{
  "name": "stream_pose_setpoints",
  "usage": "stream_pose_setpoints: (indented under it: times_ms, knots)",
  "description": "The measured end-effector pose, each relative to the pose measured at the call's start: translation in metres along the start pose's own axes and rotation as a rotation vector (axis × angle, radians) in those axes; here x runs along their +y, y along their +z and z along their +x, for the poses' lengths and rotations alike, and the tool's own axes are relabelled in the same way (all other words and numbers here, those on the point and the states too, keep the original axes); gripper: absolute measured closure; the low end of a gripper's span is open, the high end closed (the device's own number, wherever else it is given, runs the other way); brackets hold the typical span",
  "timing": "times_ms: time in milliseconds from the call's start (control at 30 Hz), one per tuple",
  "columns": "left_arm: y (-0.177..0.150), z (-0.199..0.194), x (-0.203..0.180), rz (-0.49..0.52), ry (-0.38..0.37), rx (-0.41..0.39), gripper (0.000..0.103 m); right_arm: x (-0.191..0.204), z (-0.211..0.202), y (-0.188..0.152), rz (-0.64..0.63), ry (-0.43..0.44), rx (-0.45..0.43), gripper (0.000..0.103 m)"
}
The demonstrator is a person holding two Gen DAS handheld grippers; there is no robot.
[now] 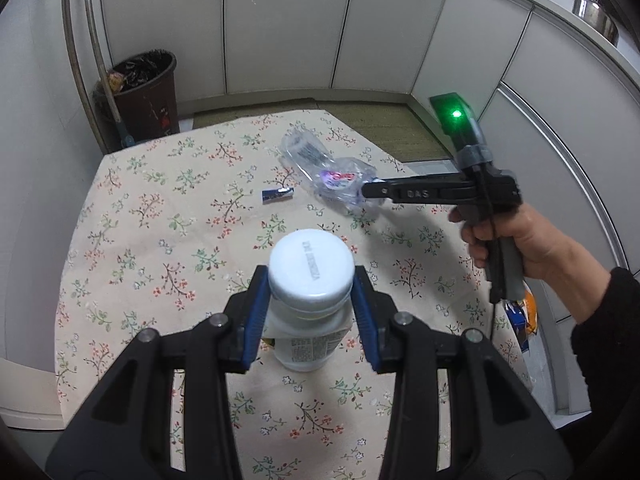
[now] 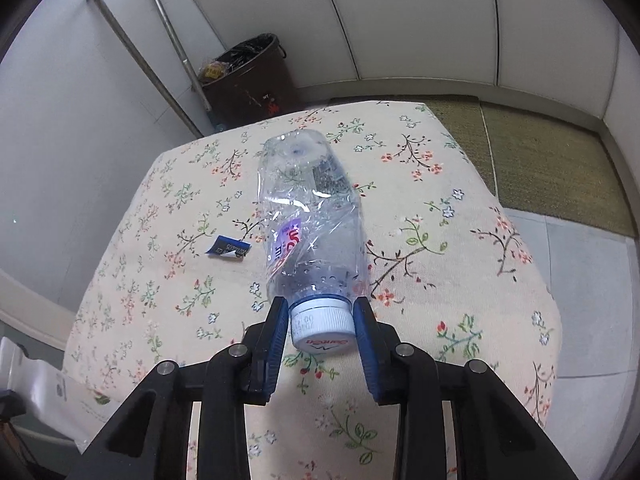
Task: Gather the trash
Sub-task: 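Grasp the white milk bottle with the left tool while the right tool grasps the water bottle, then carry both bottles over the white bucket and release them inside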
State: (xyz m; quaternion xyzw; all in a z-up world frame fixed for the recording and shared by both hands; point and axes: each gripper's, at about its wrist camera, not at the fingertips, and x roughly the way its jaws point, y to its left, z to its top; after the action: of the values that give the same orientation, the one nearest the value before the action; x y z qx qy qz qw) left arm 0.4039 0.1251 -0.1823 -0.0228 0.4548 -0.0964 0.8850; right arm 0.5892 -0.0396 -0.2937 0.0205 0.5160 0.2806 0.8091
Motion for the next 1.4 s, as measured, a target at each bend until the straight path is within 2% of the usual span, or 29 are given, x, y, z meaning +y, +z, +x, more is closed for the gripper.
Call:
stream_pose_setpoints:
  times_ms: [167,333,533,733,900,1067,1267,1400]
  knots:
    - [0.002,-0.012,-0.013,0.013,-0.004,-0.027,0.061,0.006,-0.050,-0.010,-0.017,-0.035,0.006,0.070]
    - [0.002,-0.029,-0.040,0.042,-0.022,-0.052,0.061,0.010,-0.118,-0.037,-0.021,-0.087,0.011,0.070]
    - [-0.003,-0.048,-0.103,0.110,-0.104,-0.080,0.061,-0.010,-0.201,-0.098,0.032,-0.170,0.008,0.070]
    - [-0.014,-0.050,-0.188,0.194,-0.222,-0.099,0.061,-0.053,-0.277,-0.171,0.123,-0.287,0.018,0.070]
    - [-0.030,-0.027,-0.249,0.197,-0.330,-0.075,0.061,-0.098,-0.308,-0.228,0.231,-0.349,0.061,0.070]
    - [-0.042,0.006,-0.299,0.169,-0.400,-0.061,0.061,-0.133,-0.322,-0.268,0.302,-0.373,0.085,0.070]
    - [-0.048,0.046,-0.332,0.161,-0.403,-0.062,0.061,-0.163,-0.327,-0.291,0.352,-0.372,0.099,0.070]
    - [-0.057,0.070,-0.346,0.179,-0.374,-0.015,0.061,-0.177,-0.322,-0.301,0.381,-0.345,0.110,0.070]
